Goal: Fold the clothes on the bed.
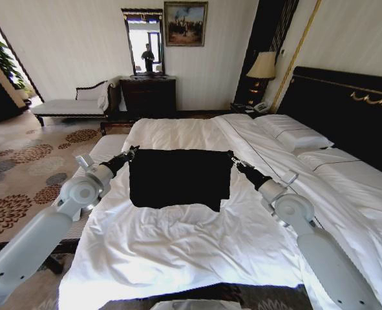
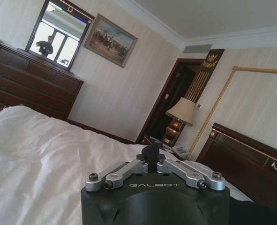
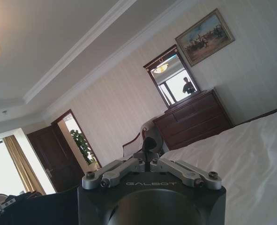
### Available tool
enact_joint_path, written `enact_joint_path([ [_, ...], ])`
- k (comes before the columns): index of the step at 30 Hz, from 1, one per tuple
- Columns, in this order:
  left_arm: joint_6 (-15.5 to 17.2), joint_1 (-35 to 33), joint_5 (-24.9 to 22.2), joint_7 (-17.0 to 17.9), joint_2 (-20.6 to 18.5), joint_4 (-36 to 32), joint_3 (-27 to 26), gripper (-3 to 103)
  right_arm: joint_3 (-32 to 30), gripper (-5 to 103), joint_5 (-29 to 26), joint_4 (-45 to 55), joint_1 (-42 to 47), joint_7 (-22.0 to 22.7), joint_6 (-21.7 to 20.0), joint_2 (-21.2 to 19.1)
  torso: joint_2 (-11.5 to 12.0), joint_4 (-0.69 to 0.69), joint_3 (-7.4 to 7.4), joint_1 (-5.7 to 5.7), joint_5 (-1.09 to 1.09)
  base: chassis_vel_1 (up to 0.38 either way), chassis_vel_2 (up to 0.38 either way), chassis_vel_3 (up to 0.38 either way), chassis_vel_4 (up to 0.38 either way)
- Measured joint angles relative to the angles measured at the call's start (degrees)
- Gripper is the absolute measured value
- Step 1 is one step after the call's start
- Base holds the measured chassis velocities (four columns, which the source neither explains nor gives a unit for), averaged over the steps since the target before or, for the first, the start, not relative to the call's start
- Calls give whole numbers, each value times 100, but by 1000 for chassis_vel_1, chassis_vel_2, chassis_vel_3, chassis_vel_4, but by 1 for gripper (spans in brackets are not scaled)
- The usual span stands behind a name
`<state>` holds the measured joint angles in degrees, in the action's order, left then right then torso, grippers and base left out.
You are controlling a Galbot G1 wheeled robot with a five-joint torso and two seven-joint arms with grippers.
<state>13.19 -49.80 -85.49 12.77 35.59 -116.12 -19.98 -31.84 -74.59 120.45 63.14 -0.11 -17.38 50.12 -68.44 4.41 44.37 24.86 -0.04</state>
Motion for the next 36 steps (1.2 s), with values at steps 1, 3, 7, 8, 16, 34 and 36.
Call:
enact_joint_path([
  [1, 0, -222, -33, 29, -41, -139, -167, 3, -74, 0, -58, 131, 101, 34, -16, -22, 0, 0, 0, 0, 0, 0, 0, 0, 0],
  [3, 4, -817, -89, 100, -102, -497, -620, 3, -242, 0, -199, 459, 412, 117, -43, -52, 0, -1, 0, 0, -2, 0, 0, 0, 0],
  [7, 16, -1923, -126, 162, -77, -1074, -1518, 3, -452, 0, -287, 875, 996, 224, -74, -28, 0, -1, 0, -1, -1, 0, 0, 0, 0],
  [8, 22, -2281, -133, 182, -39, -1228, -1807, 3, -512, 0, -316, 996, 1187, 263, -93, -3, -1, 0, -1, -1, -1, 0, 0, 0, 0],
  [16, 131, -3820, -228, 270, 268, -1929, -2841, 3, -599, 0, -491, 1367, 1787, 456, -241, 113, -2, -2, -2, -2, -1, 0, 0, 0, 0],
  [34, 103, -320, 1247, 57, 1549, 2250, 1060, 3, 1708, 0, 103, -2441, -709, 298, -287, 514, 1, -1, 2, 2, -2, 0, 0, 0, 0],
  [36, 58, 240, 1459, -17, 1940, 2837, 1466, 3, 1953, 0, 643, -3071, -982, 102, -127, 607, 1, 1, 2, 2, 0, 0, 0, 0, 0],
])
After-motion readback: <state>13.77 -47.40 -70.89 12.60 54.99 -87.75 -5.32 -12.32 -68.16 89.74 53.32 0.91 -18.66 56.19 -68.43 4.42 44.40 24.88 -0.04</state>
